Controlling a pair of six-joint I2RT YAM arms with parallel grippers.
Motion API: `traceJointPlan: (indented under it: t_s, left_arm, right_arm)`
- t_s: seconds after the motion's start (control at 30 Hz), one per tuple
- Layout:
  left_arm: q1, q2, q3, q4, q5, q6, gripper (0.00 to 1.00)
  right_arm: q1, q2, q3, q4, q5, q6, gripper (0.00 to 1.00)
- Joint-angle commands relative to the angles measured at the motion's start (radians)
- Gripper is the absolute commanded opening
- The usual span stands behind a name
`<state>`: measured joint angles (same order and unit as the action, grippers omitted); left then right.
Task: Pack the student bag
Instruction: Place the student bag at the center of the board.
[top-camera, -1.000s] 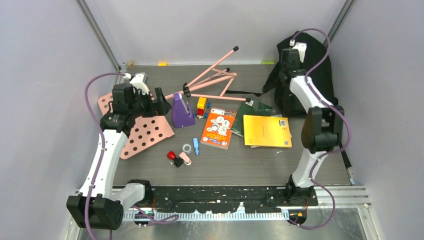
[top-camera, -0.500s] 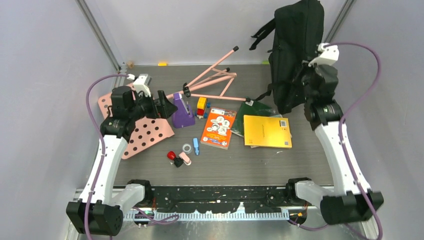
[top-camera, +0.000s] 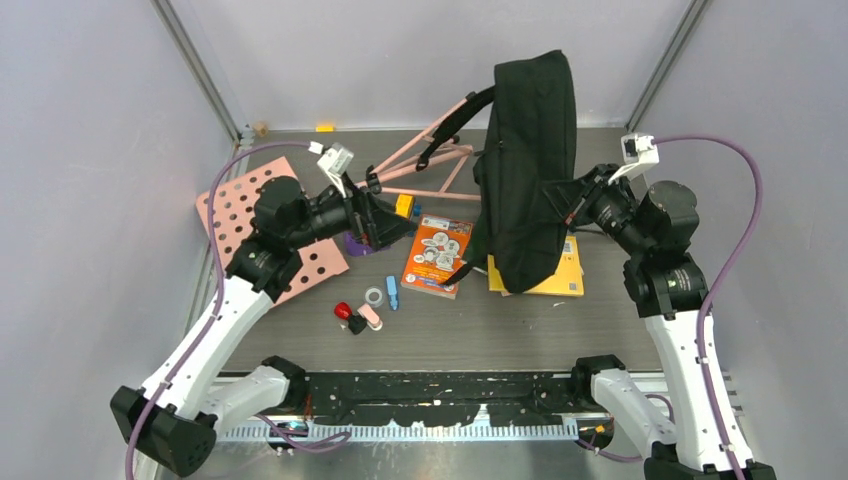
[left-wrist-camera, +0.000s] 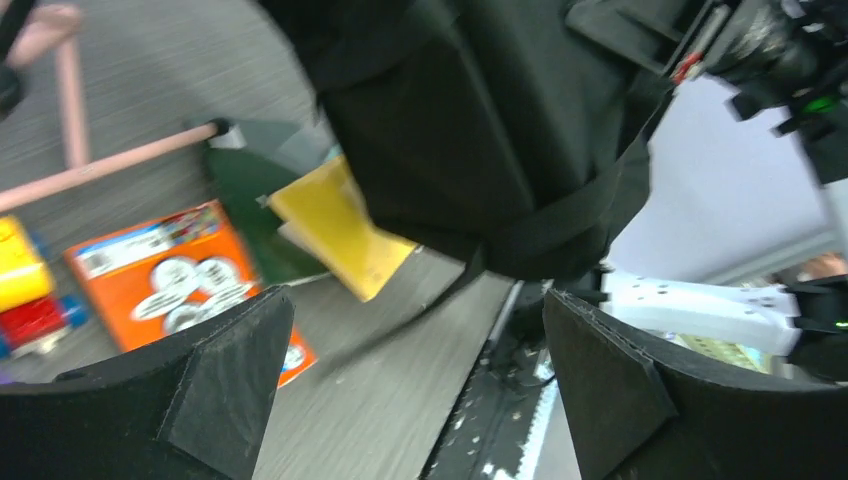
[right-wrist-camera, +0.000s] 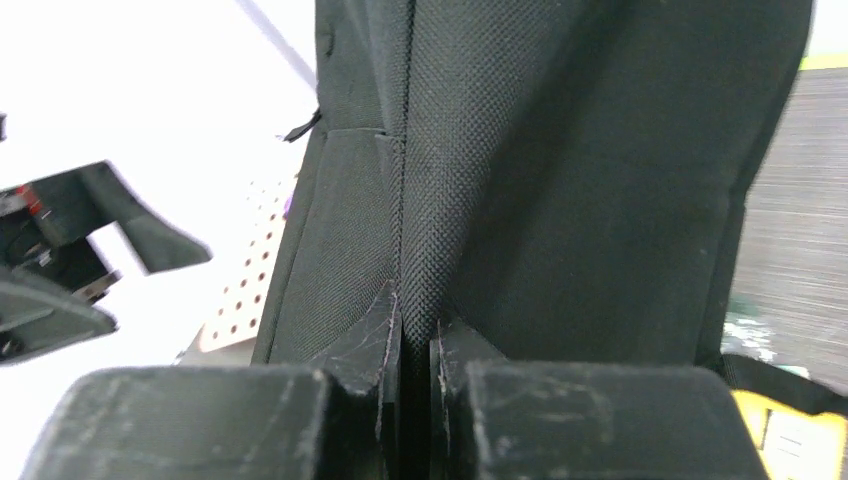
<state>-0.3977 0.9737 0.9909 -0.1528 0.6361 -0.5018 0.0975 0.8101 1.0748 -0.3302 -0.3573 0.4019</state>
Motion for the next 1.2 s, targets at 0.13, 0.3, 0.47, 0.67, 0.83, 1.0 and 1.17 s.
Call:
traceJointPlan:
  t_s: [0.13,0.3,0.47,0.67,0.83,1.0,1.17]
  left_arm:
    - [-0.160,0.135,0.124,0.275,-0.048,-0.198,0.98]
    - [-0.187,0.218,0.146,0.380,-0.081,-0.287,0.98]
    - [-0.199,0.276,0.163,0.400,-0.136,-0.300,0.98]
    - [-0.211,0.335,0.174,0.454,-0.144,-0.332,0.99]
    - [-0.225,0.378,0.208,0.485,-0.098,-0.339,0.61]
    - [-0.227,0.360,0.183,0.531,-0.060,-0.357,0.00]
    - [-0.245,0.257,0.119,0.515,-0.104,-0.351,0.00]
  right_arm:
    - [0.007,-0.068,0.026,0.107,-0.358,0.112,0.00]
    - [0.008,-0.061,0.031,0.076,-0.475,0.117,0.00]
    - [0.012,-0.050,0.032,0.060,-0.550,0.117,0.00]
    - [0.018,-0.025,0.032,0.032,-0.591,0.091,0.00]
    - [0.035,0.024,0.040,-0.036,-0.582,0.035,0.00]
    - [0.054,0.070,0.060,-0.120,-0.397,-0.015,0.01]
    - [0.054,0.117,0.125,-0.248,-0.079,-0.033,0.39]
